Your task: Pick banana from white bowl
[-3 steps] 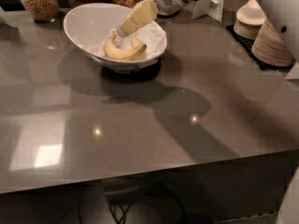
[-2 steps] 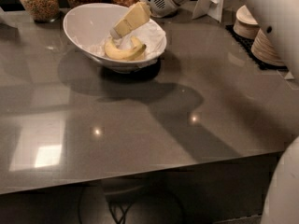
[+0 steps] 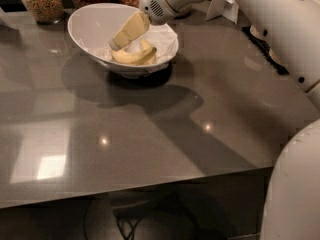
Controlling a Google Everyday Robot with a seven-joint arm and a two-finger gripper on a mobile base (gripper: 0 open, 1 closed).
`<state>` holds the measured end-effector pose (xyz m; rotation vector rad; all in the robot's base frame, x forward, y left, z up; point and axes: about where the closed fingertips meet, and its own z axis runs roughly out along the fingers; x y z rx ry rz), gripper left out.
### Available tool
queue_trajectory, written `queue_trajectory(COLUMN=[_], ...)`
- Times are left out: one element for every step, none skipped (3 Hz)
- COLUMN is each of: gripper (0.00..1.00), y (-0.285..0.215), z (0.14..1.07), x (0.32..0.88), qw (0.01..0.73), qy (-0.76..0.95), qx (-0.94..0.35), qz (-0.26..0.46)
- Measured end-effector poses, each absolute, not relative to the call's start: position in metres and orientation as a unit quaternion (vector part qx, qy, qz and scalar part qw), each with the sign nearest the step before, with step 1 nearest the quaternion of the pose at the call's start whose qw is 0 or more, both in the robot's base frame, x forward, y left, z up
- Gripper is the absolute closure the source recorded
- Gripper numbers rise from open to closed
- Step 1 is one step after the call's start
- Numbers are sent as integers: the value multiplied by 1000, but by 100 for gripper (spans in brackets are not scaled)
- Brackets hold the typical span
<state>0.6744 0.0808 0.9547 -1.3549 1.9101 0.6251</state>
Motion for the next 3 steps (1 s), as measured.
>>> queue_trajectory(gripper=[0, 0, 5], y=[83, 83, 84], z=[943, 934, 923], x=[678, 685, 695], qw=[336, 327, 318], qy=[747, 753, 759], qx=[-530, -532, -532], qz=[221, 207, 200])
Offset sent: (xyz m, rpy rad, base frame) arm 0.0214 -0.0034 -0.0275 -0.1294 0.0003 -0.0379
